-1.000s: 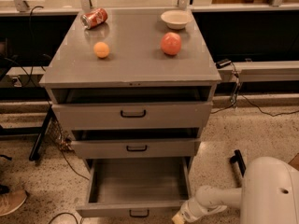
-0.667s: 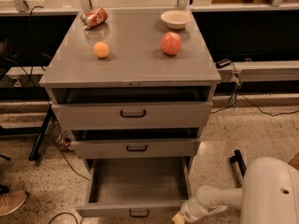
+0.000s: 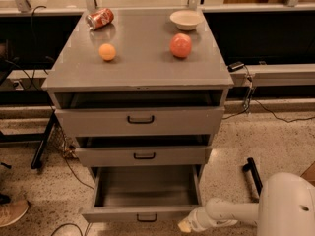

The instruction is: Close bottom drawer

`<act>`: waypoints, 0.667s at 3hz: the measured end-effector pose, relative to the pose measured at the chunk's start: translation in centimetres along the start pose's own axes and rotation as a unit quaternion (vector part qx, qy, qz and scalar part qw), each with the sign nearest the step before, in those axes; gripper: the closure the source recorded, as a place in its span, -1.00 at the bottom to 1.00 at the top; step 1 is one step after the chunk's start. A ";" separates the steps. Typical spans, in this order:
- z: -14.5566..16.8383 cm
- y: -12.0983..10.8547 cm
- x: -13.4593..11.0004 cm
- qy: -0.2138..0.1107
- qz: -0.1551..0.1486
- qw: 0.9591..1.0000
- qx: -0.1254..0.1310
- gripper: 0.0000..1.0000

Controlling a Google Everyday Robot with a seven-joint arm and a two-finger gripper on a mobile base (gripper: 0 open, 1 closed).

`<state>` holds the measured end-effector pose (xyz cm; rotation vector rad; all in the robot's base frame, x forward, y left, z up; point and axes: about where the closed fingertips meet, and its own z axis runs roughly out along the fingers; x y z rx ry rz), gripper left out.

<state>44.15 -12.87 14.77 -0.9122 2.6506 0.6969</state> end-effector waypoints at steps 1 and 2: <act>0.6 -2.0 -3.5 -0.046 -0.009 0.999 0.017 1.00; 0.6 -1.8 -3.3 -0.046 -0.009 0.999 0.017 1.00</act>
Offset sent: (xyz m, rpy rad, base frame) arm 0.1743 0.0318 0.0152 0.1274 -0.3368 -0.0758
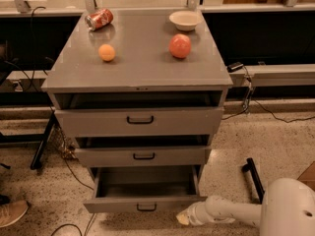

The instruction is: Close bottom drawer

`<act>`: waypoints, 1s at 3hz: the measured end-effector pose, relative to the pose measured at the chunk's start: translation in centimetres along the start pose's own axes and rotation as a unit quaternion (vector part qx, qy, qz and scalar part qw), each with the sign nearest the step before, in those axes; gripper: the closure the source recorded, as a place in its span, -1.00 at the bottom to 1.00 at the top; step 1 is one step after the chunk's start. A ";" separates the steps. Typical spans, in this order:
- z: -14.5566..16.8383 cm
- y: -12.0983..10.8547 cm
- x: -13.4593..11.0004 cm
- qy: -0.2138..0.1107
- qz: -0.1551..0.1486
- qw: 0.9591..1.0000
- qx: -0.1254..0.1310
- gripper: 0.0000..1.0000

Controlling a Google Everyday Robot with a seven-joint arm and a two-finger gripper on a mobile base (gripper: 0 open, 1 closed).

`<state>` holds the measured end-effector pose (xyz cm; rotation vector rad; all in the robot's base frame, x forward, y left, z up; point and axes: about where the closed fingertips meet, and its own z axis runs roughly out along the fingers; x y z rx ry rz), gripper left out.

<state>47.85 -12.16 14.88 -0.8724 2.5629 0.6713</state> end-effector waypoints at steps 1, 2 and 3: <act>0.7 -1.3 -2.9 -0.027 -0.011 1.000 0.002 1.00; 1.8 -1.3 -5.0 -0.047 -0.022 0.999 -0.007 1.00; 1.8 -1.3 -5.0 -0.047 -0.022 0.999 -0.007 1.00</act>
Offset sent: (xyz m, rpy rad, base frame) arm 0.1959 0.0541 0.0267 0.1779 -0.2839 0.0179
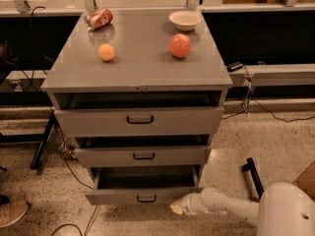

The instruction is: Close bottom drawer

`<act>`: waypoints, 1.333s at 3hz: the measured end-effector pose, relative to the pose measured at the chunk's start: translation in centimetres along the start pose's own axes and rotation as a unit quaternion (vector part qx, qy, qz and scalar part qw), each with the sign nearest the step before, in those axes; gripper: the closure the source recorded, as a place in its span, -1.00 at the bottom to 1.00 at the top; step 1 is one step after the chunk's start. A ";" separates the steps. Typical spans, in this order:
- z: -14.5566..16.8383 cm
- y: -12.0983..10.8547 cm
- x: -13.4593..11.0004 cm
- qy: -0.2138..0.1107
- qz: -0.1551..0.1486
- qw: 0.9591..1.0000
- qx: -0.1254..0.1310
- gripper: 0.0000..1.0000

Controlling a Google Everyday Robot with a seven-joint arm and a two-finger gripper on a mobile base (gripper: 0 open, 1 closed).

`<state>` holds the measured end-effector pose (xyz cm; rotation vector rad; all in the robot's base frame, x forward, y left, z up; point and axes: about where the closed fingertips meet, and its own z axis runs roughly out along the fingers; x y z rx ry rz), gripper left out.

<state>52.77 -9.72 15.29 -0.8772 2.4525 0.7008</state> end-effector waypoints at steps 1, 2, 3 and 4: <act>0.1 -0.1 -0.4 -0.013 -0.006 1.000 0.005 1.00; 0.3 -2.1 -2.5 -0.052 -0.022 0.998 0.016 1.00; -0.1 -3.1 -3.8 -0.070 -0.032 0.997 0.025 1.00; -0.3 -4.8 -7.4 -0.100 -0.056 0.993 0.033 1.00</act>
Offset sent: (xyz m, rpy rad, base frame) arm 0.0961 -0.0212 0.0209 0.0605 -0.2677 -0.0512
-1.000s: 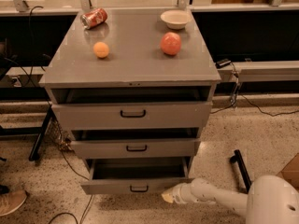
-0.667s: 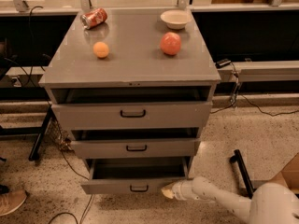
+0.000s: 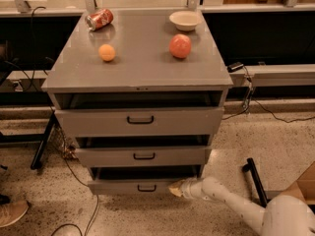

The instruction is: Close bottom drawer

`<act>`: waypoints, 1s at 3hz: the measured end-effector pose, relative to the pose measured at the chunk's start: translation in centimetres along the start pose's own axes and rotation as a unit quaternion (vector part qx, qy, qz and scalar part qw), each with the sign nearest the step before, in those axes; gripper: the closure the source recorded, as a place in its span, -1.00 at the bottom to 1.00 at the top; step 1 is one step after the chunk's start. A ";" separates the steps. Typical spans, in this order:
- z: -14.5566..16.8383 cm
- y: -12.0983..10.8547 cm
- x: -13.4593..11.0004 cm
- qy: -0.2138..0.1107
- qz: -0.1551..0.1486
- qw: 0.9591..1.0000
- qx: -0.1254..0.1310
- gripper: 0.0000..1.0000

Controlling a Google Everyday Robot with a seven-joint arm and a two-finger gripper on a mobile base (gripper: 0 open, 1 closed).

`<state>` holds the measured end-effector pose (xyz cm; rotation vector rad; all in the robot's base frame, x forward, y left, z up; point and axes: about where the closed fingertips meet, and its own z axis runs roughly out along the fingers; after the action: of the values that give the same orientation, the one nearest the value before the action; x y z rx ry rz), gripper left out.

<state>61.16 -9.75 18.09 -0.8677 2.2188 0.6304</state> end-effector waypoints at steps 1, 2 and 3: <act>0.4 -1.2 -1.8 -0.017 -0.012 1.000 0.003 1.00; 0.8 -3.0 -4.3 -0.037 -0.031 0.999 0.012 1.00; 0.7 -3.0 -4.3 -0.037 -0.031 0.999 0.012 1.00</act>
Offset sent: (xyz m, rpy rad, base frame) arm 0.0853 0.0068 0.0367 0.0341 -0.1682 0.0180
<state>65.99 -9.52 20.12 -0.8828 2.1209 0.5971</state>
